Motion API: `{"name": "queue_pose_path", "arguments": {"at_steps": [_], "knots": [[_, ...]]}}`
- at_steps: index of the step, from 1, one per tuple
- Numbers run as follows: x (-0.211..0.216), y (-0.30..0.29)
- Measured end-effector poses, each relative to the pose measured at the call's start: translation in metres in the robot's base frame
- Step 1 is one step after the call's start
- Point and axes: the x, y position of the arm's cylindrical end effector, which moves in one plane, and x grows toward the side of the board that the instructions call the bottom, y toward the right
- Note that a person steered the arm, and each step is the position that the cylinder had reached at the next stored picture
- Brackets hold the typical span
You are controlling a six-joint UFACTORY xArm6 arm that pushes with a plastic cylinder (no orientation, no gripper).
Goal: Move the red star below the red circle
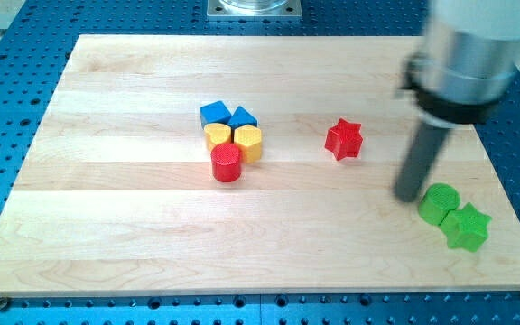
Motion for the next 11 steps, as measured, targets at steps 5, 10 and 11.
{"name": "queue_pose_path", "arguments": {"at_steps": [5,10,11], "knots": [[-0.011,-0.129],[0.038,-0.173],[0.051,-0.178]]}}
